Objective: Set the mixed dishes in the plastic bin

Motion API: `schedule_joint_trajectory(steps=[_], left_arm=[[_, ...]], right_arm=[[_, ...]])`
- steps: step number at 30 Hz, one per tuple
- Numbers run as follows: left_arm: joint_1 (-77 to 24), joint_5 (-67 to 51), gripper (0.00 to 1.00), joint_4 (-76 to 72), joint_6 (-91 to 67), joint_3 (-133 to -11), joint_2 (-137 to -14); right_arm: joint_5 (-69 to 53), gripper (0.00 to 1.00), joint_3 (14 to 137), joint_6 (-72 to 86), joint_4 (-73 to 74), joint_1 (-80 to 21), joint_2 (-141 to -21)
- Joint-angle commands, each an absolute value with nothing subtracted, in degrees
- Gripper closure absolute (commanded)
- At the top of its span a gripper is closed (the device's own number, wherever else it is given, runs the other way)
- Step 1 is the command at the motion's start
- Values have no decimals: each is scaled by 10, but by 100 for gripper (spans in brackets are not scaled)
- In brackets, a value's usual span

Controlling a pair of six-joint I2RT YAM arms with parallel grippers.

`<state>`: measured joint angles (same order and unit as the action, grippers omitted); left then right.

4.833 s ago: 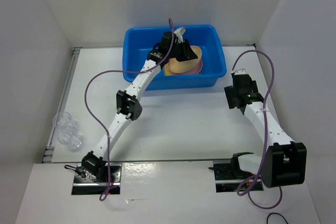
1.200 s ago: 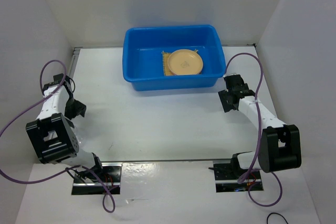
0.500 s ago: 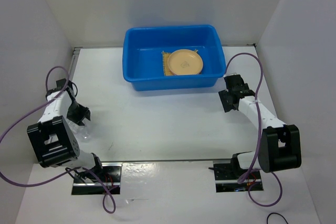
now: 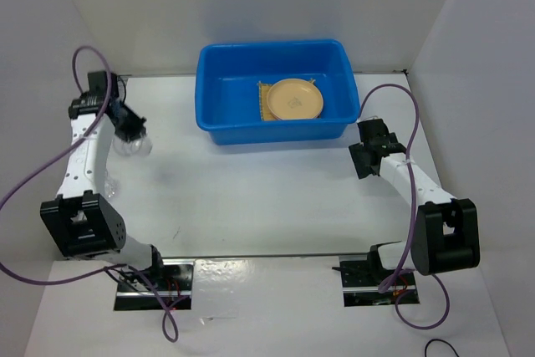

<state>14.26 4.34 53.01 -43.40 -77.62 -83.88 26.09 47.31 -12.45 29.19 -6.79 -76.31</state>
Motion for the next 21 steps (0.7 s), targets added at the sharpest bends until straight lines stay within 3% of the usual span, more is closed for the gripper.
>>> schedule_joint_trajectory(steps=[1,5,8,10,11,21], left_arm=[[87,-26,100,507,-413,-922,-886],[-55,-18,100,539,-374,-1206,-996],[-133,2,100,583,-325,-1341,-1133],[-168,21,100,680,-292,-1553,-1221],[-191,37,100,695,-298,-1590,-1263],[-250,85,100,714,-298,-1609,-1415]], right_arm=[[273,7,472,-113,275,-73,-742],[279,7,472,-113,275,-73,-736],[279,7,472,-113,270,-73,-730],[279,7,472,-113,270,-73,-719],[279,7,472,-113,270,-73,-719],[284,7,472,-113,265,-73,-701]])
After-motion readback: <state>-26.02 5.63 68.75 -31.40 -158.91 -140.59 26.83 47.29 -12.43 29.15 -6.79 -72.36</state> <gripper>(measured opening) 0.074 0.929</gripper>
